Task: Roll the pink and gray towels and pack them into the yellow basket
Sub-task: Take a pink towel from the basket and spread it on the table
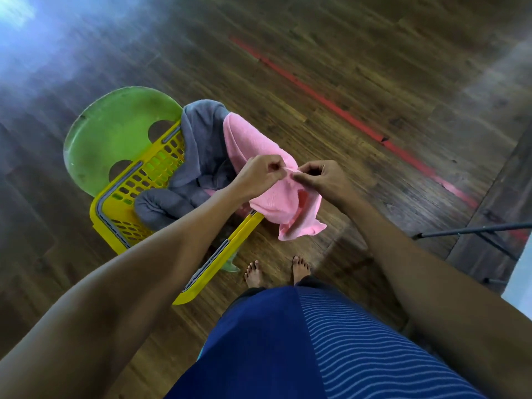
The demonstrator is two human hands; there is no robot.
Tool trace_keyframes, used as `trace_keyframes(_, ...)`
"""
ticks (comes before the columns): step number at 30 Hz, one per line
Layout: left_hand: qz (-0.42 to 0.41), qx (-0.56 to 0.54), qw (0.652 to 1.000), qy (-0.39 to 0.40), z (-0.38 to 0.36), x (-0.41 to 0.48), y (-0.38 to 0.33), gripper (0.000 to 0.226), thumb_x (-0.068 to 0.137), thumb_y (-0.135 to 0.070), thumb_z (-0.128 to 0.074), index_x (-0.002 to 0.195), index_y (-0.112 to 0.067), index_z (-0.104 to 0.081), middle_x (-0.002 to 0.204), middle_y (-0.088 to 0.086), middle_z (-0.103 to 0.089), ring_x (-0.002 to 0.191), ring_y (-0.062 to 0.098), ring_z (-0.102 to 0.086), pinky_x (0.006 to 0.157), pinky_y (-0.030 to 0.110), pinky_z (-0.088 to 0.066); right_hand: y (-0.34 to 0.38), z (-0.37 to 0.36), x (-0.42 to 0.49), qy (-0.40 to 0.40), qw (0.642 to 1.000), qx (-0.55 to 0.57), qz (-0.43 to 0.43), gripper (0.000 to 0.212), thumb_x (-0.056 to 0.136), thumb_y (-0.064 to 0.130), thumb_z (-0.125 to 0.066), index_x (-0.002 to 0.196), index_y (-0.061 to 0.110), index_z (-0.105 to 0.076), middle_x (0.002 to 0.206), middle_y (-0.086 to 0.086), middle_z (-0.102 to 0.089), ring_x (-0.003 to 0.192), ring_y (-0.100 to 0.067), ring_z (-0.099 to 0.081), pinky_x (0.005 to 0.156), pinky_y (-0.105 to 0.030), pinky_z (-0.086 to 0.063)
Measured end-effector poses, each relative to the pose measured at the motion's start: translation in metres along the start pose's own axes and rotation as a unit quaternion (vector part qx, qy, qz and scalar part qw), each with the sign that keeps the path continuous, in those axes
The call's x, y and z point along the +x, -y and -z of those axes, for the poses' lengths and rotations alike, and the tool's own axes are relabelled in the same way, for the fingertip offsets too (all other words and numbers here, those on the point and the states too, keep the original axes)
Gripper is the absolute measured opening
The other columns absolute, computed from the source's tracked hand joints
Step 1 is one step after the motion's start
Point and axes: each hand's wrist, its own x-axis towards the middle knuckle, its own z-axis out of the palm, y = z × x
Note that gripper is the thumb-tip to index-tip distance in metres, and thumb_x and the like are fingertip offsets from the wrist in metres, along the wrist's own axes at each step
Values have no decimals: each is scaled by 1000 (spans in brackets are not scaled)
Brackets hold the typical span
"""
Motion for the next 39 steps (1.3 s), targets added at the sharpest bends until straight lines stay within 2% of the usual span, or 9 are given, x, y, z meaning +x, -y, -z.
trace_keyframes(5,-15,-39,999,-34,9,2,-17,9,83,-15,-59,75,-11,-62,71,0,-63,69,11,-55,69,28,-42,-10,15,-4,-3,999,-31,-9,23,79,49,-69,81,26,-71,83,-4,-71,76,-16,-62,75,-46,-51)
trace_keyframes(11,7,-47,997,52,27,2,-10,28,89,-15,-65,66,-3,-56,62,-2,-47,60,4,-41,62,24,-36,5,39,-10,-94,994,50,27,12,89,25,-67,82,18,-71,77,-5,-59,71,-9,-50,65,-29,-40)
trace_keyframes(14,-30,-62,997,26,34,10,-24,35,90,-18,-61,59,-14,-45,60,-8,-38,58,2,-35,60,28,-32,9,47,-9,-48,999,6,17,14,86,28,-71,84,14,-70,78,-3,-61,72,-9,-52,69,-29,-40)
trace_keyframes(18,-67,-33,997,25,34,32,-63,26,84,-30,-57,70,-8,-59,65,-4,-52,65,7,-46,64,32,-40,31,42,-6,22,996,45,72,21,87,20,-70,105,11,-66,101,1,-68,91,-8,-62,83,-26,-50)
trace_keyframes(22,-83,-13,996,1,45,43,-85,21,86,-24,-64,65,-27,-62,63,-14,-57,61,-5,-49,64,21,-41,53,45,-1,17,993,44,112,22,91,15,-64,91,-7,-61,84,-9,-59,77,-14,-52,69,-31,-42)
trace_keyframes(25,-100,4,995,8,62,41,-87,20,83,-24,-69,69,-34,-60,63,-14,-52,57,-5,-44,61,18,-37,58,59,1,-43,989,26,139,8,92,9,-61,84,8,-63,77,3,-57,71,-8,-48,64,-25,-38)
trace_keyframes(29,-80,116,987,71,72,33,-68,31,87,-25,-64,62,-21,-48,61,-7,-45,57,8,-41,59,31,-36,59,75,3,-84,985,25,146,21,90,9,-60,74,24,-59,74,9,-56,71,-8,-49,67,-29,-39)
trace_keyframes(34,-75,54,995,-21,76,26,-44,26,89,-31,-51,66,-22,-43,65,-7,-44,64,12,-40,66,38,-38,51,84,0,-101,988,-13,113,22,89,14,-63,69,21,-58,68,7,-54,68,-10,-47,65,-32,-37)
trace_keyframes(39,-113,20,992,-57,79,35,-92,26,90,-43,-44,80,-19,-48,71,-8,-50,70,8,-45,70,36,-42,55,81,3,-7,995,-44,92,17,83,24,-73,78,11,-62,75,3,-59,71,-10,-49,67,-32,-38)
